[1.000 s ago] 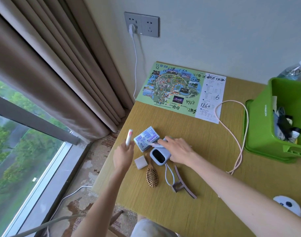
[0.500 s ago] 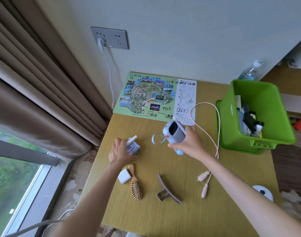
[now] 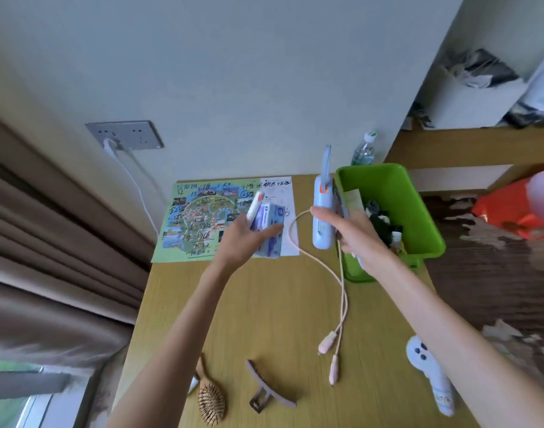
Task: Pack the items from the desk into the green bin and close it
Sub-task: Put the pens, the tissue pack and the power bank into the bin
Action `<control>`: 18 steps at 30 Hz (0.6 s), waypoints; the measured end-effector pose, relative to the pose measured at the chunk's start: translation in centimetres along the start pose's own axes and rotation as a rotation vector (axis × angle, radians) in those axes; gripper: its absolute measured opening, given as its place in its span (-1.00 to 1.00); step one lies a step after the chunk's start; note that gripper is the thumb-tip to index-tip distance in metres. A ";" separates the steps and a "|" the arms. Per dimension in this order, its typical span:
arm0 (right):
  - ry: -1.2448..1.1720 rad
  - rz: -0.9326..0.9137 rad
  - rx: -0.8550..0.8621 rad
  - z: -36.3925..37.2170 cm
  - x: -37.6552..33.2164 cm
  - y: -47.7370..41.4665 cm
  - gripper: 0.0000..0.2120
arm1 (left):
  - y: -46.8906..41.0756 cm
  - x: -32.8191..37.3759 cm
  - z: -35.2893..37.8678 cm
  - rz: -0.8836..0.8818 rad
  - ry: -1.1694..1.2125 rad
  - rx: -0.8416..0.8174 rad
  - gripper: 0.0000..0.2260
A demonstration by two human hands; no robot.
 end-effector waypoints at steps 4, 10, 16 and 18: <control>0.031 -0.039 0.098 -5.2 -3.7 -0.9 -0.72 | -1.6 5.9 1.3 0.072 0.079 -0.022 -0.61; 0.381 -0.056 0.331 -12.8 -5.9 -4.7 -0.51 | -3.9 8.4 4.5 0.048 0.178 -0.040 -0.64; 1.173 -0.121 0.284 -13.8 -6.5 -10.8 -0.32 | -6.2 7.8 5.6 0.017 0.203 -0.031 -0.66; 1.344 -0.132 0.248 -13.2 -6.1 -12.6 -0.30 | -7.0 7.0 5.3 -0.005 0.193 -0.007 -0.59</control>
Point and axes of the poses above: each hand's wrist, its own y-axis away from the middle knuckle, its own z-axis out of the palm, x = y × z, the point moved 4 cm from there along -y, towards the middle knuckle, and after that the axes turned 15 degrees about -y, right-handed, at the moved point
